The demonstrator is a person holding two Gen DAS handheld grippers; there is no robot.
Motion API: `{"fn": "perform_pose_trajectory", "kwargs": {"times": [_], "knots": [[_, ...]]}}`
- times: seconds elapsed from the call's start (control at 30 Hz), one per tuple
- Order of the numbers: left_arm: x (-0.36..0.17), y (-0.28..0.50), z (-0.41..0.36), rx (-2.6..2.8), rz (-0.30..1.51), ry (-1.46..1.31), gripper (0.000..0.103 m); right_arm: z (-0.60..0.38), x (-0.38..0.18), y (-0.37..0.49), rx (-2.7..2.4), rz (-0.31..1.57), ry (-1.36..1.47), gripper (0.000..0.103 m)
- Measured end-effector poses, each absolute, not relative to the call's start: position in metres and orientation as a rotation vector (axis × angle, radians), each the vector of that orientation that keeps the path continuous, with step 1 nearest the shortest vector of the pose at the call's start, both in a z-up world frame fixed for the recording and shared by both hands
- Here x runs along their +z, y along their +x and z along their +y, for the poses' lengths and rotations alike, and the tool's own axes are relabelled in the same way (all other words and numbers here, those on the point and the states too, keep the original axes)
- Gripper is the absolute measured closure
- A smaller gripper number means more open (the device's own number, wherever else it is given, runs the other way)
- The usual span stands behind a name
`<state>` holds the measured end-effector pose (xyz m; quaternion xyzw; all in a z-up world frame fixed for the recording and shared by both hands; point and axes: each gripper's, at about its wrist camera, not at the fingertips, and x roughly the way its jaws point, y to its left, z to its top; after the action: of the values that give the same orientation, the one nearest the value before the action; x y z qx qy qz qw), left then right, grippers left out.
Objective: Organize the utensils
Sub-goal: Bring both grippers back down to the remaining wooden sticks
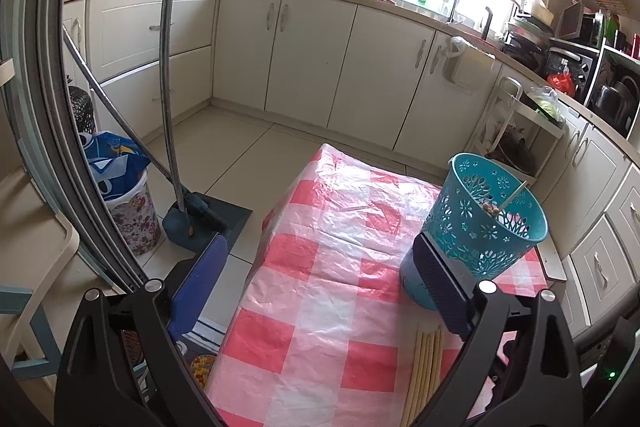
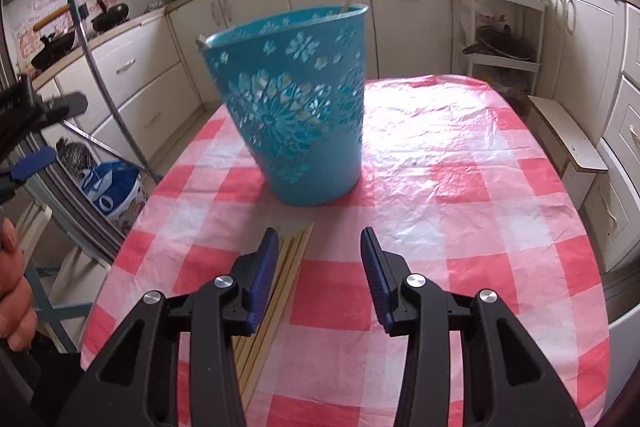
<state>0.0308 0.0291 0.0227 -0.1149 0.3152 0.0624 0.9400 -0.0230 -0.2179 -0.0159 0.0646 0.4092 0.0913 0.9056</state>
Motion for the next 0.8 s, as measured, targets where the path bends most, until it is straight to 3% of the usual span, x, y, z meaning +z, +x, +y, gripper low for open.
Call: {"fn": "perform_pose_trajectory", "kwargs": {"times": [0.17, 0.3, 0.8], "knots": [[0.015, 0.033, 0.026, 0.11, 0.681, -0.198, 0.009, -0.202, -0.036, -0.02, 0.238, 0.94, 0.064, 0.061], [0.003, 0.038, 0.02, 0.087, 0.748, -0.16, 0.008, -0.194, -0.047, -0.019, 0.262, 0.99, 0.022, 0.07], [-0.04, 0.049, -0.013, 0.007, 0.931, -0.035, 0.008, -0.205, -0.051, -0.016, 0.278, 1.015, 0.069, 0.076]]}}
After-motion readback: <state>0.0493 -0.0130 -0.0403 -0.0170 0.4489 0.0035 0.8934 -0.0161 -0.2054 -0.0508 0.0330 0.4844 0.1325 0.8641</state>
